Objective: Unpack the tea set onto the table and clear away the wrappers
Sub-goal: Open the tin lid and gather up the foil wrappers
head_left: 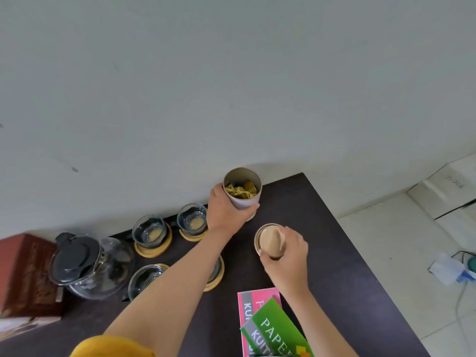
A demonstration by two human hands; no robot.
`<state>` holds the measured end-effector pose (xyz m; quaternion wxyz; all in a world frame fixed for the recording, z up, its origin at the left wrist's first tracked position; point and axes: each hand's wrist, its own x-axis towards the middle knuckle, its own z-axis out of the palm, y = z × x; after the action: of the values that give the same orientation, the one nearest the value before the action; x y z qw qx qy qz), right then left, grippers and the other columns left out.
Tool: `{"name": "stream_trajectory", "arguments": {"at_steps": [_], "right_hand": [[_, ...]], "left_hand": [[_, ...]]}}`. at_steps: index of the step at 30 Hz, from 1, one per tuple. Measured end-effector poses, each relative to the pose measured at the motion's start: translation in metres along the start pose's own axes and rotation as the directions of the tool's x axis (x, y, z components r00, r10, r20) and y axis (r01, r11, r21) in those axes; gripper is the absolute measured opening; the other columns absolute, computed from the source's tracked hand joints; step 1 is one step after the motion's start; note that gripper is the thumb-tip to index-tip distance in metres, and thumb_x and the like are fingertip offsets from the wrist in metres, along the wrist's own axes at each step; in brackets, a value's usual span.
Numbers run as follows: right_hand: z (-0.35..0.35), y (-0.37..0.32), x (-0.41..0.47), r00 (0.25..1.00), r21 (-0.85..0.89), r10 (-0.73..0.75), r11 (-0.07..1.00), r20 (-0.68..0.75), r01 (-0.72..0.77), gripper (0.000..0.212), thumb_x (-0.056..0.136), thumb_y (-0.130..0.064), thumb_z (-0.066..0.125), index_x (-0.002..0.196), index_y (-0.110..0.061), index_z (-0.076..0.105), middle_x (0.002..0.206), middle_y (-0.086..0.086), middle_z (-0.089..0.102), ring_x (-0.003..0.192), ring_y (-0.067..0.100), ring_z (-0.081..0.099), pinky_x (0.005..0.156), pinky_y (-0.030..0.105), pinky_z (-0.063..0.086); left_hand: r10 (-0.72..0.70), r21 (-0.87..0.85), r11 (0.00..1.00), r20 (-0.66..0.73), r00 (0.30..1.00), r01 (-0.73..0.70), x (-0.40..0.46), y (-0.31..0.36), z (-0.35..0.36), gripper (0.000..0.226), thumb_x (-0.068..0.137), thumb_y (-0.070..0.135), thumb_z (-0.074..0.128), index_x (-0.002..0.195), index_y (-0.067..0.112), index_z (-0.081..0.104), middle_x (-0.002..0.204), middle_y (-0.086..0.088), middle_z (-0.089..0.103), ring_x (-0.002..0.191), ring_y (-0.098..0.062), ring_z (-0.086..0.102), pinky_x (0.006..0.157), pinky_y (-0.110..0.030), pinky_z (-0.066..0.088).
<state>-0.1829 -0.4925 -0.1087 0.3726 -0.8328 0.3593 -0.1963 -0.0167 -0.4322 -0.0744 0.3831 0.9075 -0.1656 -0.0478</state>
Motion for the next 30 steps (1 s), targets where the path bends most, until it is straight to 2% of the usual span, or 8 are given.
{"name": "stream_trajectory", "arguments": {"at_steps": [6, 13, 16, 19, 23, 27, 30], "right_hand": [[0.026, -0.005, 0.000, 0.993, -0.051, 0.002, 0.999, 0.120, 0.004, 0.069, 0.070, -0.026, 0.082, 0.130, -0.015, 0.049, 0.137, 0.001, 0.047, 0.128, 0.020, 0.038, 0.094, 0.023, 0.038], [0.037, -0.005, 0.000, 0.992, -0.084, 0.012, 0.996, 0.126, -0.002, 0.074, 0.071, -0.029, 0.082, 0.134, -0.016, 0.046, 0.140, 0.000, 0.045, 0.130, 0.018, 0.037, 0.097, 0.027, 0.041], [0.035, -0.006, -0.001, 0.992, -0.101, 0.022, 0.995, 0.121, -0.010, 0.080, 0.071, -0.034, 0.082, 0.138, -0.013, 0.042, 0.142, 0.001, 0.044, 0.133, 0.020, 0.035, 0.099, 0.031, 0.042], [0.026, -0.012, -0.006, 0.996, -0.096, 0.020, 0.995, 0.091, -0.012, 0.083, 0.070, -0.034, 0.083, 0.139, -0.013, 0.042, 0.142, 0.001, 0.045, 0.133, 0.021, 0.036, 0.099, 0.034, 0.043], [0.012, -0.026, -0.025, 1.000, -0.038, -0.017, 0.999, 0.026, 0.018, 0.073, 0.070, -0.026, 0.083, 0.133, -0.012, 0.049, 0.135, 0.004, 0.052, 0.129, 0.023, 0.043, 0.099, 0.035, 0.044], [-0.002, -0.047, -0.063, 0.997, 0.032, -0.076, 0.997, 0.004, 0.076, 0.061, 0.075, -0.026, 0.078, 0.129, -0.014, 0.051, 0.127, 0.001, 0.057, 0.122, 0.021, 0.048, 0.096, 0.032, 0.043], [-0.010, -0.065, -0.101, 0.993, 0.040, -0.114, 0.993, -0.020, 0.115, 0.055, 0.078, -0.021, 0.074, 0.127, -0.008, 0.052, 0.123, 0.007, 0.057, 0.116, 0.026, 0.049, 0.091, 0.033, 0.043]], "left_hand": [[-0.033, -0.004, 0.999, 0.013, 0.999, 0.033, -0.002, -0.004, 0.000, 0.096, 0.055, 0.058, 0.082, 0.129, 0.016, 0.037, 0.124, -0.002, 0.050, 0.111, -0.018, 0.052, 0.084, -0.031, 0.053], [-0.040, -0.029, 0.999, 0.040, 0.998, 0.041, -0.005, -0.005, 0.000, 0.101, 0.055, 0.060, 0.081, 0.135, 0.020, 0.034, 0.131, 0.001, 0.049, 0.118, -0.017, 0.049, 0.089, -0.032, 0.052], [-0.087, -0.036, 0.995, 0.050, 0.995, 0.089, -0.013, -0.004, -0.004, 0.111, 0.052, 0.066, 0.078, 0.140, 0.020, 0.029, 0.135, -0.001, 0.046, 0.122, -0.019, 0.048, 0.091, -0.036, 0.053], [-0.140, -0.032, 0.989, 0.057, 0.988, 0.142, -0.029, 0.002, -0.013, 0.114, 0.058, 0.067, 0.076, 0.145, 0.014, 0.023, 0.144, -0.006, 0.039, 0.130, -0.024, 0.042, 0.099, -0.036, 0.047], [-0.149, -0.051, 0.988, 0.007, 0.989, 0.149, -0.068, 0.007, -0.036, 0.104, 0.067, 0.066, 0.070, 0.145, 0.013, 0.025, 0.147, -0.006, 0.037, 0.135, -0.022, 0.036, 0.099, -0.031, 0.039], [-0.170, -0.084, 0.982, -0.037, 0.985, 0.167, -0.120, 0.000, -0.070, 0.100, 0.075, 0.067, 0.061, 0.148, 0.010, 0.021, 0.150, -0.008, 0.032, 0.140, -0.022, 0.029, 0.106, -0.036, 0.035], [-0.169, -0.110, 0.981, -0.079, 0.982, 0.160, -0.162, -0.014, -0.099, 0.092, 0.079, 0.065, 0.058, 0.146, 0.009, 0.027, 0.146, -0.008, 0.036, 0.137, -0.021, 0.032, 0.106, -0.036, 0.035]]}}
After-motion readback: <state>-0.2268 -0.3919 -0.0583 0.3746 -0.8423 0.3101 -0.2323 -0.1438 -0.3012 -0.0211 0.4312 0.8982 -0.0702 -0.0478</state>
